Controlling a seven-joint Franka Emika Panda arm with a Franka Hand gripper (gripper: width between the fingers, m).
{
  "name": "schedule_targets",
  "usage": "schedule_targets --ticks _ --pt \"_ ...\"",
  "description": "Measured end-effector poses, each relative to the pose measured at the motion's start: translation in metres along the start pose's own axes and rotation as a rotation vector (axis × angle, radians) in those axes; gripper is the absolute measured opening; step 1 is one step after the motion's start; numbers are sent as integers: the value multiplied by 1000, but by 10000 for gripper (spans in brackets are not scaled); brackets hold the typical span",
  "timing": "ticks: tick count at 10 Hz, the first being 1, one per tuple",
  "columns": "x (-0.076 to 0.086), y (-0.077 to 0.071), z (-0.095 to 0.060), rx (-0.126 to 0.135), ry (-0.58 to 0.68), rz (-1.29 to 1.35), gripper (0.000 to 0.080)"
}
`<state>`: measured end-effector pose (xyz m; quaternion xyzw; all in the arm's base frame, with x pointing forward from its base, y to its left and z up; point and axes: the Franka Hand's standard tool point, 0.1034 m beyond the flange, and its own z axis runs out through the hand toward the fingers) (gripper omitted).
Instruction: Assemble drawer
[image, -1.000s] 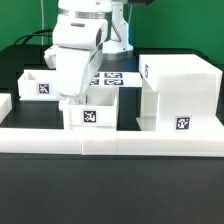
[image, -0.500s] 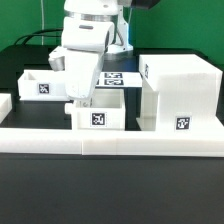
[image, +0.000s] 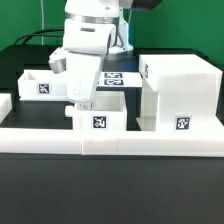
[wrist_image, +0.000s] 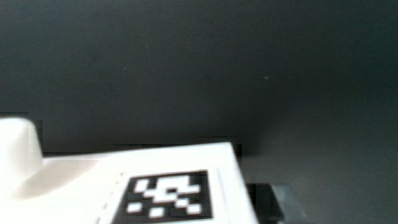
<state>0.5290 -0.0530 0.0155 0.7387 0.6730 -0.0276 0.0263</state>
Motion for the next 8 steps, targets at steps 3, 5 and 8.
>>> schedule_targets --ticks 3,5,8 --pt "20 11 -1 6 -23 -85 74" --pt "21 11 1 12 -26 -88 74" --pt "20 11 1 13 -26 -80 74"
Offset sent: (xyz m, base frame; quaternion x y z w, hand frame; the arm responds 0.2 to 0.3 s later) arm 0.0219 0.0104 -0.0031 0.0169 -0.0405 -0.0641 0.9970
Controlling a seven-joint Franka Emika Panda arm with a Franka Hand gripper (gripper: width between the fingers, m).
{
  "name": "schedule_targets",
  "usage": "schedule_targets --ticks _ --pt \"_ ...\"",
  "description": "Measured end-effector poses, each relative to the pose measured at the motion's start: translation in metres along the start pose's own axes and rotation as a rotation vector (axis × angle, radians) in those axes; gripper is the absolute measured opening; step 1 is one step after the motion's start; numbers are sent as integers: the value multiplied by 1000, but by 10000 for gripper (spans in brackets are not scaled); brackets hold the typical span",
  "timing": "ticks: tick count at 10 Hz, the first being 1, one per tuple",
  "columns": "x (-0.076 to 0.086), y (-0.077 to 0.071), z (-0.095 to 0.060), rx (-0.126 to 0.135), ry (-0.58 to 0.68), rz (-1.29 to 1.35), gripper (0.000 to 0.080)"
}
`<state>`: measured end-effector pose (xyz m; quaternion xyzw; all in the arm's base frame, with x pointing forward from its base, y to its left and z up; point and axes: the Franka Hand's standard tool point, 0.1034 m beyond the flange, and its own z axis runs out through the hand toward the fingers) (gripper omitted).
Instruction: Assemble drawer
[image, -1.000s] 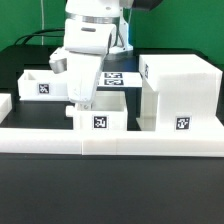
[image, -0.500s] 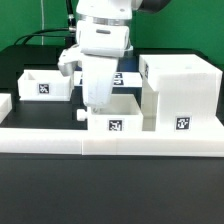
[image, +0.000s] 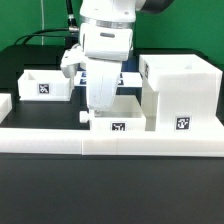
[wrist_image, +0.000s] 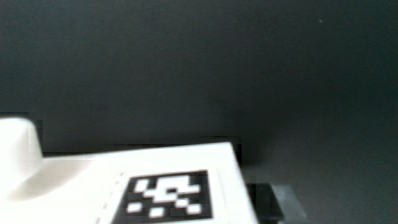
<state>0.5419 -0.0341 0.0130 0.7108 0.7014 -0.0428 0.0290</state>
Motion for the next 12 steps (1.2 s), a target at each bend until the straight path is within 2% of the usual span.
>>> schedule_targets --ticks 2,5,7,10,12 --pt "1 -1 1 -14 3 24 74" --pt "2 -2 3 -9 4 28 74" --pt "8 1 2 -25 13 35 74" --pt "7 1 3 -23 11 40 74" --pt "10 1 5 -43 16 44 74"
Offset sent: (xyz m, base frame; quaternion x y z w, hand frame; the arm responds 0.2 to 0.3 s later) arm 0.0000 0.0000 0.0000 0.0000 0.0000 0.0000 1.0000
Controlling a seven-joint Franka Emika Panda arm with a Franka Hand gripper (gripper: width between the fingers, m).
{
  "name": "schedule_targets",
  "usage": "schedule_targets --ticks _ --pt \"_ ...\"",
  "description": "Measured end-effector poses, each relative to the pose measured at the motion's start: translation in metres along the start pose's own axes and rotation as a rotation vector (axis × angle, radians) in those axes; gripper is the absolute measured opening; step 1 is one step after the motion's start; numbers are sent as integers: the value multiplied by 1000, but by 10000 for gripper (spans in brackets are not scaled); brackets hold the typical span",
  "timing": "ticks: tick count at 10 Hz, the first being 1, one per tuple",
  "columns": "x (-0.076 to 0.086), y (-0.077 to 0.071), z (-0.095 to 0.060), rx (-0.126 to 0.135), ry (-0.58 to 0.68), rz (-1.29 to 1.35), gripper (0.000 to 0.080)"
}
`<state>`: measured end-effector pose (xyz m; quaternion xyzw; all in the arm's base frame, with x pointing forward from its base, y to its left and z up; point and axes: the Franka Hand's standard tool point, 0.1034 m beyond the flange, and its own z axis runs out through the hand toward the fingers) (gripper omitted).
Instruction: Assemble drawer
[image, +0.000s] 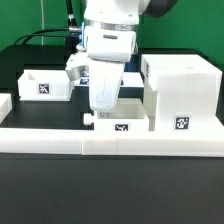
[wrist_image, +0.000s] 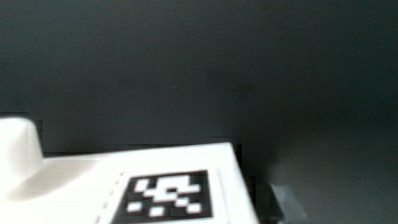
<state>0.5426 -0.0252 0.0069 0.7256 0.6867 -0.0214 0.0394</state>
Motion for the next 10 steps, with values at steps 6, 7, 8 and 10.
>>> schedule_targets --ticks 6,7,8,10 --pt "7 0 -1 6 -3 105 74" --pt "7 0 -1 7 -4 118 74" --pt "8 0 -2 8 -4 127 74" --pt "7 -1 -1 9 -4 137 74"
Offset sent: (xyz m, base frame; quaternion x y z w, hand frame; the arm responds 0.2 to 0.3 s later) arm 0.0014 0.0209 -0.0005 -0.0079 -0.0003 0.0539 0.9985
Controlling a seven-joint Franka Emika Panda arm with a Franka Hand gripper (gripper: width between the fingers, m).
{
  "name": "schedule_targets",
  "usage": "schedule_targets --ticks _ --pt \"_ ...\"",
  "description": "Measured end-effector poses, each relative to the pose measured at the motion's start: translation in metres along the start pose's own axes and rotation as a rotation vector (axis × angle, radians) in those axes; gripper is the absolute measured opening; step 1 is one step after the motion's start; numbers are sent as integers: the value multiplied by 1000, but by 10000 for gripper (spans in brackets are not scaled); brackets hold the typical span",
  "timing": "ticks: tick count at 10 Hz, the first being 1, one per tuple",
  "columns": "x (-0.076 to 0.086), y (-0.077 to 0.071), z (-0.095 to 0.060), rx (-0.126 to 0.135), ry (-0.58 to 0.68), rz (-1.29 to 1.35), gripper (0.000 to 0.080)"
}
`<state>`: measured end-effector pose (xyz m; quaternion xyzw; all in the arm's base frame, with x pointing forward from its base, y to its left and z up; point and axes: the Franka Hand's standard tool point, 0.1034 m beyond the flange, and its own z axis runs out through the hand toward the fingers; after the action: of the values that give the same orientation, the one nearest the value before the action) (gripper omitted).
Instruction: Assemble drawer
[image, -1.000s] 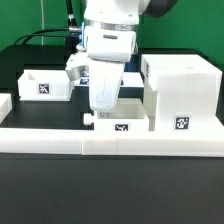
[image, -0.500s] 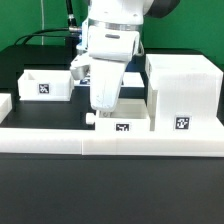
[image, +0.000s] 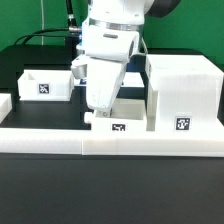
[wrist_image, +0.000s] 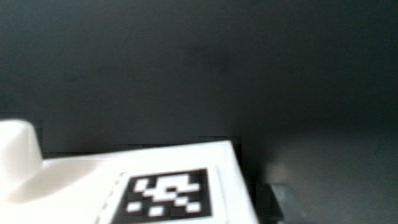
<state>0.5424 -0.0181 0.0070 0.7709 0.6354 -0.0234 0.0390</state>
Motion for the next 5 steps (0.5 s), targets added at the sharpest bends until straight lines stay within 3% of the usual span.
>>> schedule_targets --ticks 2,5 --pt "0 0 0 1 0 -1 74" --pt "-1 0 -5 41 -14 -14 59"
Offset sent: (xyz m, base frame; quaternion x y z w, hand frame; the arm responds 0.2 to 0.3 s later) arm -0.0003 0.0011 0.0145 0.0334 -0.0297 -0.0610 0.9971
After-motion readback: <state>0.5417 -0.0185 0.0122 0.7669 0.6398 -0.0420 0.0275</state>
